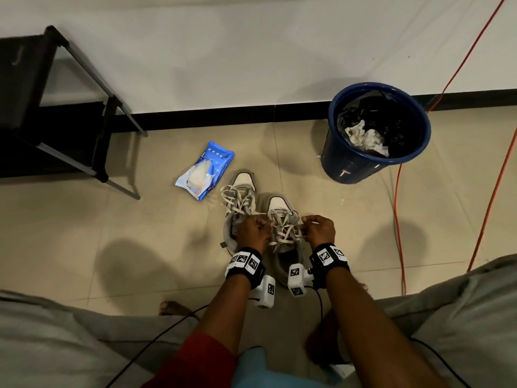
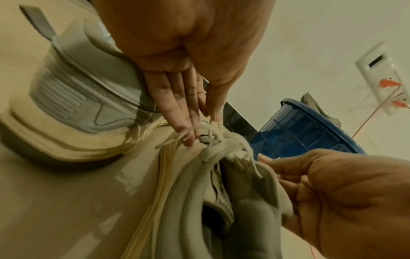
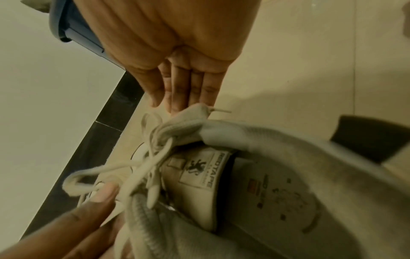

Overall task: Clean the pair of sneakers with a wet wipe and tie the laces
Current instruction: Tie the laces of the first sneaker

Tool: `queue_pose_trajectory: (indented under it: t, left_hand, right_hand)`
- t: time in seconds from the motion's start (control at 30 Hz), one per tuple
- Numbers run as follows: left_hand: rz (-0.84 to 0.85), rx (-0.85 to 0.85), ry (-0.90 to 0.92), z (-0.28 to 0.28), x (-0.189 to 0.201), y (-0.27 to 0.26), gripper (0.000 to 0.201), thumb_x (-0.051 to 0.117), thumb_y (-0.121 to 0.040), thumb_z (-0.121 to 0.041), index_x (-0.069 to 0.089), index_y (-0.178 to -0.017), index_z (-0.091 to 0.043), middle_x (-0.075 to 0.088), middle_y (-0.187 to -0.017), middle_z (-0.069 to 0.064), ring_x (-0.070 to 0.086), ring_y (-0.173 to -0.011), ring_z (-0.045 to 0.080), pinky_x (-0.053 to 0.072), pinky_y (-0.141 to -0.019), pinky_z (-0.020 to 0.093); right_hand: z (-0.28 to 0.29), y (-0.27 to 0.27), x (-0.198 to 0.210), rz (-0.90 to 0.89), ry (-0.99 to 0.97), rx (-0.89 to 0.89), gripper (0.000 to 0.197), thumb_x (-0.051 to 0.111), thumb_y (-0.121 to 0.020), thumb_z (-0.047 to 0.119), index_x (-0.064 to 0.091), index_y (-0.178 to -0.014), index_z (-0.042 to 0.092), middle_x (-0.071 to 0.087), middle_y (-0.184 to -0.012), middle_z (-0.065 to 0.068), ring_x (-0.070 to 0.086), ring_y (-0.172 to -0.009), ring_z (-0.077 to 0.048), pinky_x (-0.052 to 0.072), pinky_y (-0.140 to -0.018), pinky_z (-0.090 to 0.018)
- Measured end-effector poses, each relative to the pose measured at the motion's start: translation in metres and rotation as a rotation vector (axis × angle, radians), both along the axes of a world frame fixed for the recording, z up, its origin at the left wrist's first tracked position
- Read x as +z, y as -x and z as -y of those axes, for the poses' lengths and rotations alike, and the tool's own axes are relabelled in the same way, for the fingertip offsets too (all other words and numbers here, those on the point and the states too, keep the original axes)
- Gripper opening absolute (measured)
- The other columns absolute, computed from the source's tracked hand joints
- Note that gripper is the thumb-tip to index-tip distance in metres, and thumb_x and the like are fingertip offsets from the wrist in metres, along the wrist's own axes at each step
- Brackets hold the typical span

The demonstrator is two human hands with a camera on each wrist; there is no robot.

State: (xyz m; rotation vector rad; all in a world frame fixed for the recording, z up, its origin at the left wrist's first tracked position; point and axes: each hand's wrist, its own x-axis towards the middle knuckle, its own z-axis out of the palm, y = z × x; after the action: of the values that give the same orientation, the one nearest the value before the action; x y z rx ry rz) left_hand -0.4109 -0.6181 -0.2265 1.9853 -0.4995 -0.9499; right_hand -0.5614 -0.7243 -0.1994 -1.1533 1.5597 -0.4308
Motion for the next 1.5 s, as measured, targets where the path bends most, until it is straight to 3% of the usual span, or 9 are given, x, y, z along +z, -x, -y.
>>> queue_pose_trajectory:
  t: [0.13,0.23,0.4,0.6,0.87,1.07,1.2,1.4,1.5]
  left_hand:
    - [0.130,-0.139,0.010,-0.010,0.022,0.009,0.007,0.078,-0.077,-0.028,0.074,-0.082,-0.025,0.075,-0.078,-0.004,0.071,-0.074,0.014,0.060,-0.072,0.037]
    - [0.227,-0.242,0.037,-0.011,0.025,0.011,0.024,0.063,-0.076,-0.021,0.076,-0.094,-0.031,0.076,-0.088,-0.006,0.071,-0.082,0.013,0.059,-0.076,0.037]
    - [0.323,-0.403,0.032,-0.015,0.036,0.014,0.018,0.073,-0.081,-0.020,0.079,-0.097,-0.026,0.076,-0.092,-0.004,0.070,-0.080,0.012,0.059,-0.075,0.034]
    - [0.498,-0.527,0.033,-0.012,0.029,0.014,0.013,0.061,-0.087,-0.021,0.062,-0.100,-0.025,0.067,-0.099,0.002,0.062,-0.090,0.025,0.052,-0.078,0.043]
    - [0.466,-0.470,0.113,-0.020,0.030,0.019,0.043,0.031,-0.089,-0.042,0.051,-0.107,-0.008,0.060,-0.104,0.010,0.058,-0.089,0.031,0.048,-0.074,0.043]
    - [0.368,-0.414,0.094,-0.015,0.029,0.015,0.021,0.062,-0.089,-0.019,0.062,-0.109,-0.020,0.068,-0.105,-0.001,0.066,-0.092,0.018,0.056,-0.081,0.039]
    - [0.326,-0.410,0.127,-0.011,0.030,0.011,0.010,0.069,-0.086,-0.019,0.069,-0.094,-0.025,0.070,-0.097,-0.006,0.066,-0.086,0.011,0.057,-0.079,0.037]
    - [0.320,-0.409,0.050,-0.010,0.025,0.005,0.021,0.055,-0.093,-0.038,0.061,-0.098,-0.019,0.071,-0.097,0.004,0.067,-0.088,0.025,0.054,-0.077,0.042]
    - [0.125,-0.333,0.009,-0.015,0.017,0.002,0.020,0.047,-0.093,-0.049,0.055,-0.101,-0.032,0.069,-0.101,0.004,0.068,-0.093,0.026,0.056,-0.082,0.048]
  right_hand:
    - [-0.004,0.003,0.020,0.044,-0.180,0.056,0.017,0.055,-0.087,0.002,0.069,-0.084,0.011,0.067,-0.065,0.004,0.064,-0.061,-0.013,0.056,-0.063,-0.027]
    - [-0.002,0.006,0.022,0.102,-0.206,0.103,0.007,0.063,-0.084,0.004,0.070,-0.083,0.006,0.068,-0.065,-0.001,0.064,-0.061,-0.014,0.052,-0.057,-0.023]
    - [0.004,0.007,0.023,0.022,-0.059,0.222,0.033,0.067,-0.072,-0.008,0.062,-0.045,0.011,0.056,-0.041,0.001,0.051,-0.042,-0.009,0.041,-0.042,-0.016]
    - [0.002,0.011,0.017,0.014,-0.004,0.357,0.026,0.078,-0.064,-0.003,0.078,-0.075,0.020,0.074,-0.072,-0.002,0.070,-0.069,-0.016,0.055,-0.067,-0.026]
    - [-0.011,-0.001,0.012,-0.076,0.255,0.320,0.009,0.065,-0.082,0.004,0.064,-0.085,0.013,0.070,-0.080,-0.006,0.067,-0.072,-0.019,0.054,-0.065,-0.023]
    - [-0.015,0.005,0.004,0.182,-0.009,0.115,0.005,0.066,-0.083,-0.001,0.067,-0.083,0.004,0.070,-0.077,-0.015,0.068,-0.073,-0.030,0.058,-0.067,-0.038]
    - [-0.019,0.008,0.002,0.204,-0.042,0.069,0.020,0.057,-0.077,-0.015,0.072,-0.086,-0.003,0.067,-0.067,-0.011,0.061,-0.064,-0.023,0.052,-0.063,-0.029]
    - [-0.019,0.010,0.001,0.170,0.019,0.202,0.015,0.069,-0.075,-0.010,0.072,-0.079,0.005,0.068,-0.066,-0.005,0.062,-0.061,-0.017,0.053,-0.065,-0.031]
    - [-0.018,0.009,-0.004,0.203,-0.016,0.056,0.018,0.057,-0.086,-0.006,0.065,-0.077,0.008,0.066,-0.070,-0.010,0.062,-0.062,-0.021,0.054,-0.059,-0.030]
